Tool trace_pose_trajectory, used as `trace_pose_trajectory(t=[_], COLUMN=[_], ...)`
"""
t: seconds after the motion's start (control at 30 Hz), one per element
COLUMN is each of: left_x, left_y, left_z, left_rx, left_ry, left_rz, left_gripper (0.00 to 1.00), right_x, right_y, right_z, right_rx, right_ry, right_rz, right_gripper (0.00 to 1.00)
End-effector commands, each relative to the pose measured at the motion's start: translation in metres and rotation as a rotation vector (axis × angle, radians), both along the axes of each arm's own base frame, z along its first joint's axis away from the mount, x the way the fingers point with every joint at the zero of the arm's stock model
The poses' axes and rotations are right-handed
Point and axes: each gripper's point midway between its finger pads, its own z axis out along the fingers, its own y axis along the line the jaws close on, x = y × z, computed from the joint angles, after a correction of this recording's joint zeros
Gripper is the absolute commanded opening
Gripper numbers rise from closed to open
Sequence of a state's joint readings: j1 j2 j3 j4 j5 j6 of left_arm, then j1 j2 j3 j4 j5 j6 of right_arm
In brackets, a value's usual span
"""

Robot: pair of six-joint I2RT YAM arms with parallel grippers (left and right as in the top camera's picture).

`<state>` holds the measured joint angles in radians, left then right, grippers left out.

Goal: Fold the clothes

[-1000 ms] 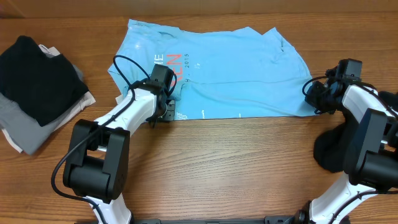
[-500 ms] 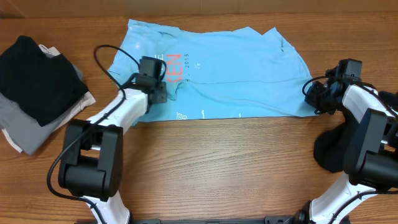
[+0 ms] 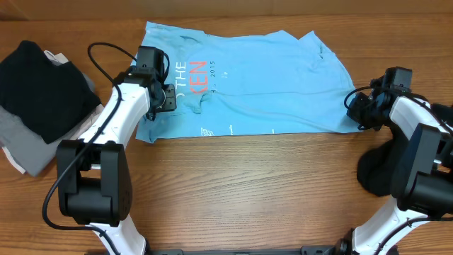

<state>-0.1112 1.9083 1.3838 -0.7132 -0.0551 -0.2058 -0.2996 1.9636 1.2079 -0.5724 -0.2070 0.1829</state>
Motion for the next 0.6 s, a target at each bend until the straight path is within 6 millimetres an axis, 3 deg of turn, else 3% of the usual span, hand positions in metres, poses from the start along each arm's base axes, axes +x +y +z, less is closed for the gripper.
trace_pose_trajectory(t=[0.0, 0.13, 0.23, 0.4, 0.57], left_x=[-0.001, -0.038, -0.059, -0.070, -0.083], left_y=[-0.025, -0.022, -0.019, 0.000, 0.026], left_z=[0.020, -0.008, -0.033, -0.071, -0.077], left_rx=[-0.116, -0.113, -0.104, -0.011, 0.107], left_ry=[0.002, 0.143, 0.194, 0.163, 0.192], left_rz=[-0.068, -0.047, -0.043, -0.024, 0.029], left_gripper=[0.30, 0.20, 0.20, 0.21, 0.21], right_x=[-0.014, -0.018, -0.021, -0.027, -0.032], right_y=[0.007, 0.009, 0.010, 0.012, 0.013], right_z=[-0.022, -0.023, -0.023, -0.025, -0.025], right_rx=[0.026, 0.030, 0.034, 0.043, 0.048], right_ry=[0.075, 0.090, 0.103, 0.131, 0.150], right_rz=[0.007, 0.011, 0.010, 0.011, 0.010], right_gripper=[0.11, 0.12, 0.12, 0.12, 0.12])
